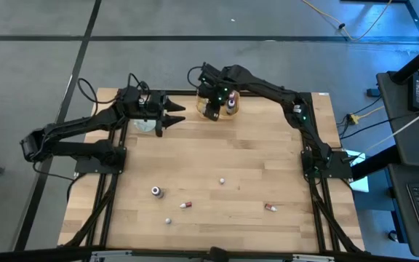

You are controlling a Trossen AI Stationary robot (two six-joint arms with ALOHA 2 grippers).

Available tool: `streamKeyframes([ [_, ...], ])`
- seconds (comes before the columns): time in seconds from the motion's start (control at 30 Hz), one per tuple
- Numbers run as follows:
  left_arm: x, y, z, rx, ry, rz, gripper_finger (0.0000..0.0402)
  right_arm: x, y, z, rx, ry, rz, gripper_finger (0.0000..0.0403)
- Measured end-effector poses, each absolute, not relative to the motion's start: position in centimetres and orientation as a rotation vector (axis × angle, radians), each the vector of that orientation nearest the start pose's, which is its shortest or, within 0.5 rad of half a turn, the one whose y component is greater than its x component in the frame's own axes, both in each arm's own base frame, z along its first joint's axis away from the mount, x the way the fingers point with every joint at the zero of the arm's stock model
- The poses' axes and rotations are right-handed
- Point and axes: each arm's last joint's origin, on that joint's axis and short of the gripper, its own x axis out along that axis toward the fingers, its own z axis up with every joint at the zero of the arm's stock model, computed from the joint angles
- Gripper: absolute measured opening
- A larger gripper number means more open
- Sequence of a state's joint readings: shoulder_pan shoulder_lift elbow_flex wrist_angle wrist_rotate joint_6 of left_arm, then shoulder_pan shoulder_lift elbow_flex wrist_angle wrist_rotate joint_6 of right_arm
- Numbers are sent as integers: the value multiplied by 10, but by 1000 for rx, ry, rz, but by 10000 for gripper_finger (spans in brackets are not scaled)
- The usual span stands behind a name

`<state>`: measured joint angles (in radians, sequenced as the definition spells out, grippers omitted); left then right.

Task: Pick & Place food coloring
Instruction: Put the yellow food coloring bottle into the yellow bin

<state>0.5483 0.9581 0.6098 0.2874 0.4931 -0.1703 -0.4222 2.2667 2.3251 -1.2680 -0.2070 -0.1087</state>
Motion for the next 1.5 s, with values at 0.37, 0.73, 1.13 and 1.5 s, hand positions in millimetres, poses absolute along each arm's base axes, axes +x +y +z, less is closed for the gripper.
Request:
streamKeyframes([
  [0.37, 206, 70, 268, -242, 207, 83, 207, 421, -118, 282, 218, 1299, 61, 112],
  [0.73, 243, 27, 247, -213, 319, 145, 206, 349, -75, 265, 304, 1114, -28, 112],
  [1.13, 314, 3, 241, 224, 498, 168, 204, 313, -69, 265, 615, 751, -74, 112],
  [1.5, 322, -17, 265, 551, 583, 346, 204, 308, -80, 264, 823, 777, -8, 112],
])
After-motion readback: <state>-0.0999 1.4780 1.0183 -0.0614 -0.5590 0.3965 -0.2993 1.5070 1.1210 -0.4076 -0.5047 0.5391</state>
